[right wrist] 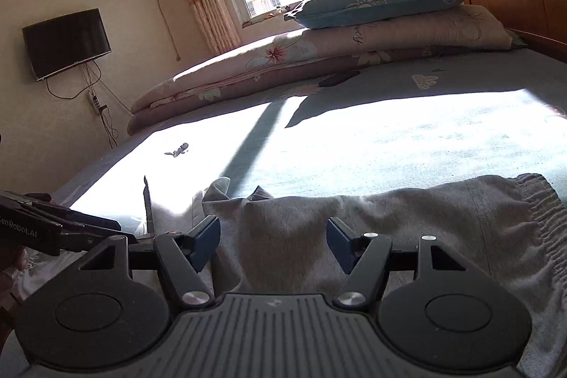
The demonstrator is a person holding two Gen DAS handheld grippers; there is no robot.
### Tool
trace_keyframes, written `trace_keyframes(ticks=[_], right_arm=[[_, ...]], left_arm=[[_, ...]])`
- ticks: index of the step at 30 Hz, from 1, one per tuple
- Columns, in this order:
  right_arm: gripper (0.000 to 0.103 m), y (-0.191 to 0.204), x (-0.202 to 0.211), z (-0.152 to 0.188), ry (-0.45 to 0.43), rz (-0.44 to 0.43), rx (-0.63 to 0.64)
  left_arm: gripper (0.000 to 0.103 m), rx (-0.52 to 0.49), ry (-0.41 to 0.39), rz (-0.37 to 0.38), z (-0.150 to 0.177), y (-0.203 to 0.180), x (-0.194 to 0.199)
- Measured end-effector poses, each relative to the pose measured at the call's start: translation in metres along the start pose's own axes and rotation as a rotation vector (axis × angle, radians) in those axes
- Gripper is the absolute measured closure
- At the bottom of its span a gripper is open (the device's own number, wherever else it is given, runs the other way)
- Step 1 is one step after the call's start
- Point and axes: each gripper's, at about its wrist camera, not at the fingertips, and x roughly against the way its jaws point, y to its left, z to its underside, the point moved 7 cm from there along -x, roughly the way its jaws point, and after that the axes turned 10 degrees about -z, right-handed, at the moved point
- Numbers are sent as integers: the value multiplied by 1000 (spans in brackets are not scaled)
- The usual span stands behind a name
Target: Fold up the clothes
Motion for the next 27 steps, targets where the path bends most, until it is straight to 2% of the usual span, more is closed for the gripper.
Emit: trace_keyframes(ticks=[3, 5, 7, 10, 13, 16, 19, 24, 27], right_arm=[[32, 15, -15, 11, 52, -113, 14], [32, 22, -22, 12, 61, -162, 18], [33, 27, -28, 13, 67, -227, -17], [33, 36, -40, 19, 110, -318, -69], [33, 42, -46, 26, 150, -340, -87], [33, 41, -48, 31, 178, -334, -112], [33, 35, -50, 34, 199, -319, -154], [33, 38, -63, 21, 231, -384, -250], [33, 47, -89, 5, 323, -415, -262]], left_arm=[[22, 226, 21, 69, -10, 36, -12], [22, 311, 29, 83, -11, 45, -25], [22, 355, 40, 95, -9, 46, -39], [22, 368, 58, 99, -5, 38, -58], [22, 339, 74, 66, -5, 30, -72], [22, 302, 81, 70, -7, 29, -72], [19, 285, 46, 82, -10, 39, -62], [17, 287, -34, 115, -16, 71, -56], [17, 300, -58, 126, -15, 93, -63]])
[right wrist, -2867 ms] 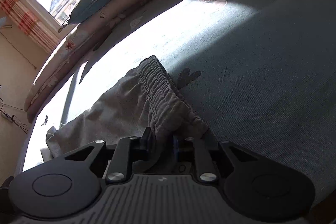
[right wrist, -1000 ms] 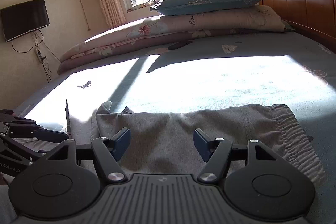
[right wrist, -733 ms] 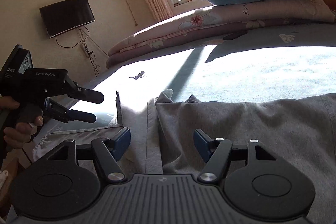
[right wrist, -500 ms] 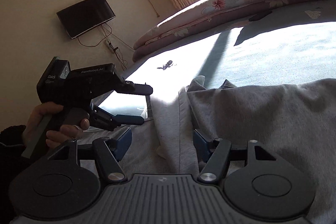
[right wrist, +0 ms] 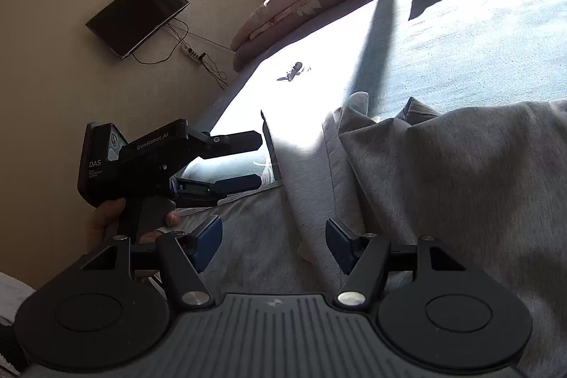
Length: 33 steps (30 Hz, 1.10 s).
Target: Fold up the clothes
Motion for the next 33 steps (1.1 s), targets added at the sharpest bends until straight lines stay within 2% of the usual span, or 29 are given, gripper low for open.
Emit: trace_keyframes(ticks=[4, 10, 15, 18, 21, 25, 28, 31, 33], right_arm=[[33, -7, -46, -46, 121, 20, -6], [33, -40, -98, -88, 196, 76, -56], [33, -61, -122, -90, 255, 109, -66], [33, -72, -127, -86, 266, 97, -74], [33, -78, -128, -91, 249, 43, -97], [34, -72, -132, -96, 248, -56, -89], [34, -70, -143, -94, 286, -29, -56], [52, -71, -150, -96, 295, 6, -47], [80, -66, -147, -97, 290, 7, -25]], left_arm=[[17, 90, 4, 62, -7, 23, -7], [17, 144, 22, 116, -11, 45, -8], [16, 152, 35, 135, -11, 46, -9], [16, 153, 37, 139, -11, 46, -7], [16, 157, 54, 155, -10, 46, -6], [15, 182, 87, 239, -9, 44, -5], [13, 210, 91, 257, -9, 46, -6], [13, 225, 88, 240, -10, 50, -7], [13, 234, 94, 249, -10, 50, -8]])
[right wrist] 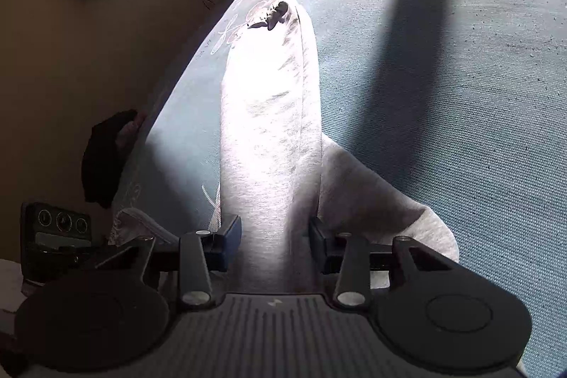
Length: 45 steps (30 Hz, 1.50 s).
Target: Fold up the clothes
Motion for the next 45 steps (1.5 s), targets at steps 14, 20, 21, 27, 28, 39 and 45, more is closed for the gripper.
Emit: trace_keyframes(ticks=[14, 20, 21, 27, 28, 39, 45], right_arm=[[97, 84, 6, 16, 23, -1, 200], [97, 126, -21, 49, 126, -31, 287], [97, 131, -27, 58, 156, -34, 302], [82, 136, -32, 98, 215, 4, 326], [82, 137, -27, 103, 205, 10, 325], [59, 97, 115, 175, -170, 270, 160], [56, 69, 176, 220, -372, 333, 3]], left_arm=[[11, 119, 43, 157, 1, 2, 2], [10, 130, 75, 124, 4, 8, -4], [10, 125, 79, 119, 6, 9, -5], [10, 102, 59, 92, 6, 8, -10], [10, 97, 49, 91, 6, 8, -10], [71, -33, -53, -113, 7, 8, -13], [93, -295, -238, -248, 12, -33, 6]])
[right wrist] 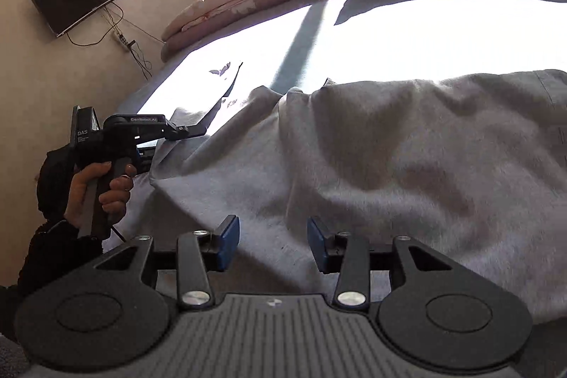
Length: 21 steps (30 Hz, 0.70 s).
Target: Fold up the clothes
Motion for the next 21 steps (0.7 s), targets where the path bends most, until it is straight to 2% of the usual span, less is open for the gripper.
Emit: trace_keyframes(ticks=[4, 10, 16, 19, 21], right_arm=[[56, -21, 20, 0, -55, 55, -50], [53, -34, 39, -12, -130, 80, -76], [53, -44, 39, -3, -149, 91, -83], [53, -49, 40, 0, -159, 82, -104], [53, -52, 42, 2, -166, 77, -117]], left_arm=[[96, -53, -106, 44, -13, -30, 30], [96, -109, -251, 32, -31, -65, 76], [96, -178, -340, -57, -16, -79, 114], [96, -223, -322, -142, 3, -73, 114], [96, -235, -283, -195, 16, -65, 109]])
